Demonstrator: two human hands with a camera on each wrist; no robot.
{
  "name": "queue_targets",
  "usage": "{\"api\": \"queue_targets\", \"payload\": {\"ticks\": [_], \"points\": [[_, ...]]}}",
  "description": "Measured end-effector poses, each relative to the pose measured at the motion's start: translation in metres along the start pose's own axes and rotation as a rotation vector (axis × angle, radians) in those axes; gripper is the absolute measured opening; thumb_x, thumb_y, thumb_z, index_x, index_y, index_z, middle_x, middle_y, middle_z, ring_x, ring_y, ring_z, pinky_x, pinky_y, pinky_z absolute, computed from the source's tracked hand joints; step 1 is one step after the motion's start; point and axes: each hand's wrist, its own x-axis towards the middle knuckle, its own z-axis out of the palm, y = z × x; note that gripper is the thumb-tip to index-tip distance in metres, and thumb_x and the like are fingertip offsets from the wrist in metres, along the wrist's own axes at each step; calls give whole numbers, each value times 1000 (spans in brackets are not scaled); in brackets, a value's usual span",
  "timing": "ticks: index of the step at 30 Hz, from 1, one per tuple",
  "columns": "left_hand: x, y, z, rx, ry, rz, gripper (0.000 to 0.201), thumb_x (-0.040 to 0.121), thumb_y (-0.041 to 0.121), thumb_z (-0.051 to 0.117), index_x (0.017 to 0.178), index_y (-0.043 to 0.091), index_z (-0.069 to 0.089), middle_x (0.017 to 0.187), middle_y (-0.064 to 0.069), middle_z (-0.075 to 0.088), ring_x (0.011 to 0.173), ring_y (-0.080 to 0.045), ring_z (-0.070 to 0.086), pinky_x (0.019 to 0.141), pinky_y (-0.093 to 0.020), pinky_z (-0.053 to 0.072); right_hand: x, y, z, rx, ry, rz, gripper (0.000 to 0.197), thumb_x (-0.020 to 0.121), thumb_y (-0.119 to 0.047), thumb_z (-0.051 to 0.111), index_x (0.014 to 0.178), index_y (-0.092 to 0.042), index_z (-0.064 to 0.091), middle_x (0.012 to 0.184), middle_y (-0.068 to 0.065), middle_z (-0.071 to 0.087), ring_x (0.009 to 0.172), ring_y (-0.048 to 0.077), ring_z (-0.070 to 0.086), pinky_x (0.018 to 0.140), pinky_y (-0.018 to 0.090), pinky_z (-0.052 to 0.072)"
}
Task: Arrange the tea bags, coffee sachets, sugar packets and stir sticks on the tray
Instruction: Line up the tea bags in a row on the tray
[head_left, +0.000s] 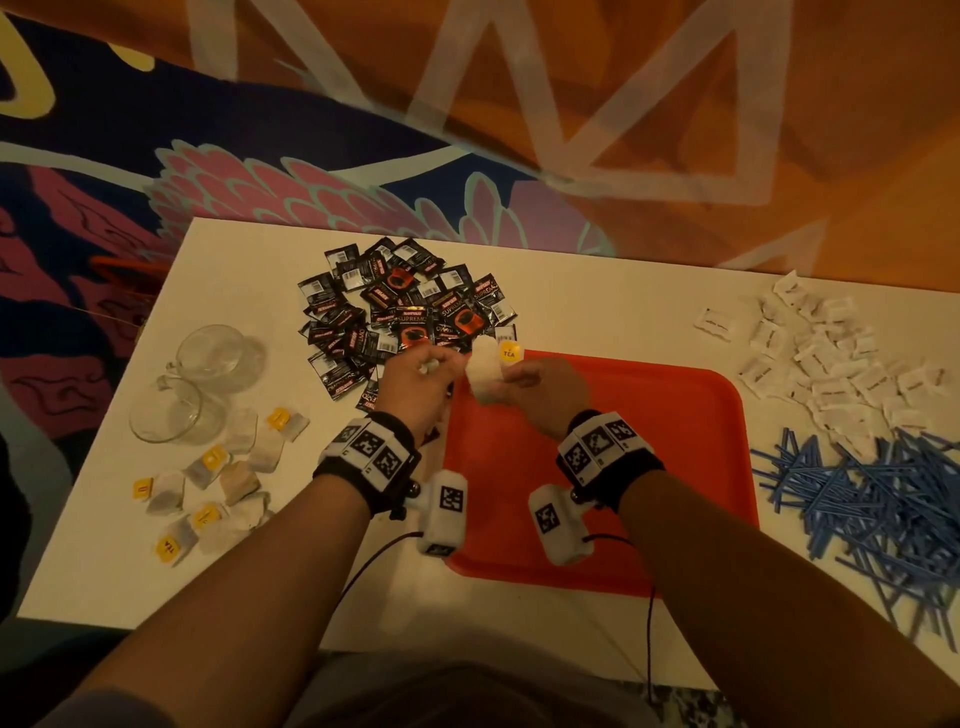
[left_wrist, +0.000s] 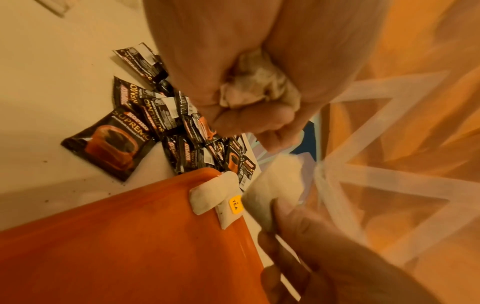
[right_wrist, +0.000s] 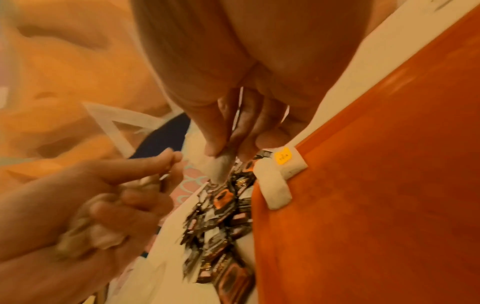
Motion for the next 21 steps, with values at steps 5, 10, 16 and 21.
{"api": "queue_targets", "payload": {"ticks": [5, 10, 16, 21], "points": [[4, -13, -8, -9, -36, -126, 15, 97, 17, 62, 84, 16, 69, 77, -5, 67, 43, -12, 43, 42, -23, 36, 24, 35, 6, -97, -2, 247, 20, 90, -22, 68, 108, -16, 72, 110, 2, 69, 94, 17, 62, 72, 22, 50], [4, -17, -20, -7, -33, -148, 12, 98, 18, 61, 89, 14, 69, 68, 1, 63, 40, -8, 41, 36, -22, 34, 39, 51, 14, -85, 25, 387, 14, 90, -17, 66, 103, -20, 70, 113, 2, 68, 104, 22, 63, 93, 37, 53], [8, -25, -34, -14, -12, -178, 13, 98, 17, 61, 88, 18, 70, 91, -10, 68, 47, -11, 43, 39, -23, 36, 56, 48, 25, -39, 49, 386, 10, 92, -18, 64, 101, -20, 68, 111, 0, 66, 102, 19, 61, 92, 32, 52], [7, -26, -38, 16, 2, -185, 15, 98, 17, 60, 87, 20, 70, 91, -7, 70, 45, -10, 44, 36, -19, 34, 65, 48, 31, -24, 74, 424, 14, 91, -18, 64, 103, -20, 71, 114, 0, 66, 100, 18, 60, 78, 25, 45]]}}
